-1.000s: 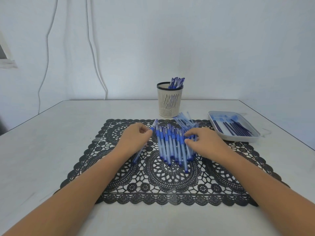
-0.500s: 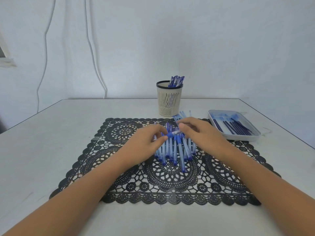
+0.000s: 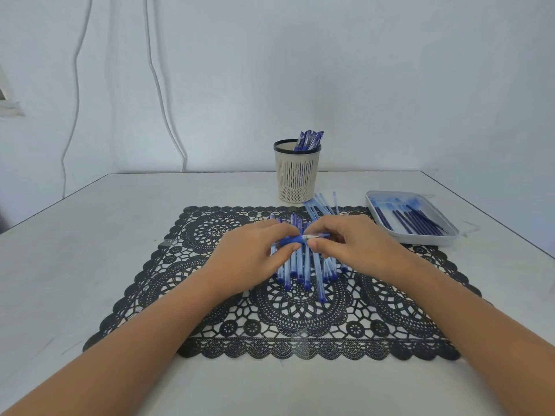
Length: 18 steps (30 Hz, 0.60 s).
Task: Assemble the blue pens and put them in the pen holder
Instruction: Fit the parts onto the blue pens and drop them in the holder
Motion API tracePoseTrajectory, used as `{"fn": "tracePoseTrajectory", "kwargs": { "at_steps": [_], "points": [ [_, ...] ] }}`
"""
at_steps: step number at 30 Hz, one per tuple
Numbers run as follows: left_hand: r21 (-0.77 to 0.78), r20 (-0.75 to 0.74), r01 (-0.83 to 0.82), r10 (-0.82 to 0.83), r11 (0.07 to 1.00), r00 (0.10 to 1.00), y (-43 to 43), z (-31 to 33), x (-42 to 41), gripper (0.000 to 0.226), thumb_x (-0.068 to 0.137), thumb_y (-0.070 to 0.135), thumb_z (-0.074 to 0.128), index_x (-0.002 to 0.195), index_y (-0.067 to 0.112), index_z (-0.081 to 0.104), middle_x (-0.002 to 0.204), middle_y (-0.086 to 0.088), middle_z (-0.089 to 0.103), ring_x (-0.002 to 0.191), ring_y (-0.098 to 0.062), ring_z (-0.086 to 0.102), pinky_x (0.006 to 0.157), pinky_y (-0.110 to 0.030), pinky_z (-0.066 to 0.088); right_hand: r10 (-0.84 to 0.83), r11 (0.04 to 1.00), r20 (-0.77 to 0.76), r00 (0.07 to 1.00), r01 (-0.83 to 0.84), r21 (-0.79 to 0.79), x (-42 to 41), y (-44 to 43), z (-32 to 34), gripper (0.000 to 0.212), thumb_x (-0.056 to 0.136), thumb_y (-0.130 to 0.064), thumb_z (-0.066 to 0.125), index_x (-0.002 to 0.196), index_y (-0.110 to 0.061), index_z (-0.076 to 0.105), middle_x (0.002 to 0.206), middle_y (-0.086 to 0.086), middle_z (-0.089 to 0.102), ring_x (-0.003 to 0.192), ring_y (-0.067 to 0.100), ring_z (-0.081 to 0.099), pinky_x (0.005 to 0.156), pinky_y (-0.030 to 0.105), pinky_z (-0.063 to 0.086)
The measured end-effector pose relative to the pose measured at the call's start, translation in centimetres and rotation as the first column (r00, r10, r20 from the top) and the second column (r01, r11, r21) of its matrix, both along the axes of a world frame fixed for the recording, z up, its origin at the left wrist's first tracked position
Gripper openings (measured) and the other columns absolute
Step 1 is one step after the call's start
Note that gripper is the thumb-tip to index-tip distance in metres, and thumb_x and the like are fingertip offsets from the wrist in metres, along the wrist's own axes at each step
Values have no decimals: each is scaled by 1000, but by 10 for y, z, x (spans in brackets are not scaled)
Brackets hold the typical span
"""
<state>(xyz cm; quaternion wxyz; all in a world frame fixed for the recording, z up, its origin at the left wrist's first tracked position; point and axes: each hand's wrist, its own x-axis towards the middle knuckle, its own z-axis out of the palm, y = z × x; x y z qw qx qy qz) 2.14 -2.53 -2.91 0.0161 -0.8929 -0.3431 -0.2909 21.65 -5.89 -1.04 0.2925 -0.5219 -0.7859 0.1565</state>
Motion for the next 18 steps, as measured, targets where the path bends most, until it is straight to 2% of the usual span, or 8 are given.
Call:
{"fn": "tracePoseTrajectory", "kwargs": {
  "at_steps": [2, 4, 7, 9, 11, 14, 18],
  "points": [
    [-13, -24, -3, 2, 1000, 1000, 1, -1, 1, 35, 90, 44, 39, 108, 23, 61, 93, 13, 60, 74, -2, 54, 66, -27, 51, 1, 1000, 73, 997, -1, 5, 0, 1, -1, 12, 89, -30, 58, 101, -27, 60, 79, -16, 60, 66, -8, 55, 60, 6, 40],
    [-16, -30, -17, 17, 1000, 999, 1, -3, 2, 35, 90, 40, 38, 110, 20, 59, 96, 11, 61, 75, -3, 52, 68, -31, 51, -8, 1000, 77, 997, 6, 26, 1, 1, -1, 10, 90, -28, 57, 98, -24, 60, 73, -16, 57, 60, -10, 51, 59, 5, 39],
    [15, -26, -15, 16, 1000, 1000, -1, -3, 3, 40, 90, 46, 35, 112, 24, 59, 97, 14, 62, 72, 3, 49, 60, -24, 49, -5, 996, 79, 997, -2, 84, 1, 1, 0, 11, 89, -28, 58, 95, -23, 65, 66, -14, 56, 56, -3, 49, 59, 10, 39],
    [14, -8, -21, 22, 1000, 1000, -3, -1, 2, 43, 88, 51, 32, 108, 27, 62, 92, 16, 63, 71, 3, 52, 55, -18, 45, 15, 993, 85, 996, -25, 112, 0, 0, 0, 11, 89, -28, 59, 94, -23, 66, 62, -14, 54, 57, -2, 49, 57, 11, 39],
    [10, 21, -36, 36, 999, 999, -4, 2, 2, 44, 86, 54, 32, 102, 31, 64, 83, 20, 62, 61, 7, 48, 50, -15, 39, 31, 989, 85, 996, -43, 144, 0, -1, -1, 9, 88, -27, 59, 93, -23, 66, 61, -15, 53, 60, -1, 49, 57, 12, 38],
    [0, 33, -60, 60, 998, 998, -3, 5, 1, 42, 84, 58, 32, 100, 38, 65, 71, 16, 64, 54, 10, 44, 47, -17, 36, 40, 980, 91, 995, -56, 193, 0, 0, -2, 8, 88, -26, 60, 92, -22, 66, 61, -15, 53, 62, 1, 50, 56, 13, 38],
    [-47, 79, -80, 83, 996, 993, 2, 7, -3, 38, 83, 63, 39, 106, 46, 64, 66, 13, 66, 55, 0, 54, 46, -22, 41, 25, 971, 113, 993, -51, 234, 0, 0, -1, 13, 88, -27, 59, 94, -16, 66, 66, -12, 56, 62, 3, 50, 60, 14, 39]
  ]
}}
